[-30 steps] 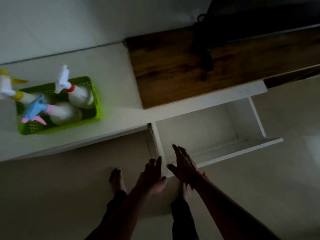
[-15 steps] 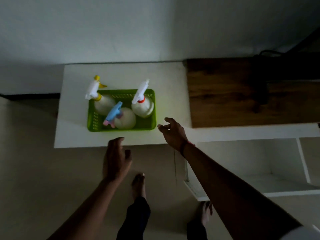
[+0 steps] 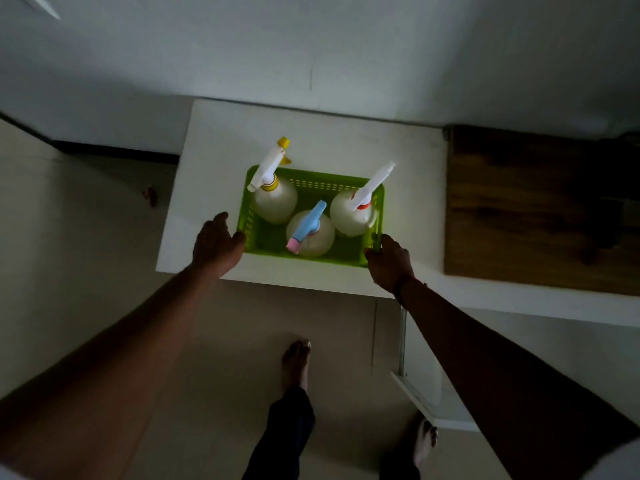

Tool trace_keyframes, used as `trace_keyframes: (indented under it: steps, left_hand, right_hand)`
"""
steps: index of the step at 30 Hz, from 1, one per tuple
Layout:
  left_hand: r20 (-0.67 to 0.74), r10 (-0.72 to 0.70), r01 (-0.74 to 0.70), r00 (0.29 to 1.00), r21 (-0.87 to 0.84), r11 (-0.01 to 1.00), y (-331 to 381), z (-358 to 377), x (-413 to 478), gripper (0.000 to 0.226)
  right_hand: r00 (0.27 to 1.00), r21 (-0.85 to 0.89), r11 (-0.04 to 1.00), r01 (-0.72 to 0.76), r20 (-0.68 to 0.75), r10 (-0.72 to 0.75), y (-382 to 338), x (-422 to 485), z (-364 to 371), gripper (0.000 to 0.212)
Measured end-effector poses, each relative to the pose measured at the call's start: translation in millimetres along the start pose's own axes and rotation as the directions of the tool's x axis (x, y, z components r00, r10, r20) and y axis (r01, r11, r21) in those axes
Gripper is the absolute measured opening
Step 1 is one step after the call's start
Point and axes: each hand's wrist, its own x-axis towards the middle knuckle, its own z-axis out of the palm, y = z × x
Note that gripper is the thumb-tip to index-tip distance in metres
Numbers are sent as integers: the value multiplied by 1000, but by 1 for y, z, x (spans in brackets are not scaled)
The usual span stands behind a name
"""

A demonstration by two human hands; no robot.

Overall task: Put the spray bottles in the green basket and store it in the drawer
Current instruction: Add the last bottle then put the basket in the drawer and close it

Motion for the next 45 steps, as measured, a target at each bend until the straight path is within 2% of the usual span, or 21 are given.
trace_keyframes:
  steps: [3, 8, 12, 15, 20, 26, 30, 38, 42, 45]
  left_hand:
    - [29, -53, 56, 998, -82, 995, 6, -2, 4, 55]
    - [-17, 18, -19, 1000, -56, 998, 18, 7, 0, 41]
    - [-135, 17, -8, 991, 64, 998, 24, 23, -18, 26]
    - [-154, 33, -15, 988, 115, 993, 29, 41, -42, 20]
    - [-154, 159, -141, 975, 119, 983, 36, 85, -92, 14]
    - [-73, 263, -247, 962, 170, 954, 64, 159, -162, 24]
    - [12, 228, -228, 974, 99, 969, 89, 212, -203, 9]
    - [124, 304, -313, 945, 63, 948, 152, 314, -247, 10]
    - [145, 334, -351, 931, 111, 930, 172, 361, -254, 11]
    - [165, 305, -327, 938, 126, 937, 181, 394, -256, 13]
  right_hand:
    - [1000, 33, 999, -7, 2, 7, 2, 2, 3, 31]
    - [1000, 82, 996, -21, 8, 20, 20, 6, 0, 29]
    - [1000, 29, 1000, -2, 25, 2, 40, -14, -12, 30]
    - [1000, -15, 1000, 7, 19, -7, 68, -30, -24, 29]
    - [1000, 44, 999, -21, 12, 20, 133, -60, -53, 24]
    - [994, 113, 989, -98, -35, 102, 229, -98, -99, 28]
    - [981, 115, 982, -151, -105, 163, 295, -116, -132, 26]
    - [931, 144, 953, -267, -216, 293, 402, -116, -197, 22]
    - [903, 178, 928, -328, -229, 363, 442, -99, -217, 29]
    - [897, 232, 902, -364, -175, 407, 467, -84, -227, 35]
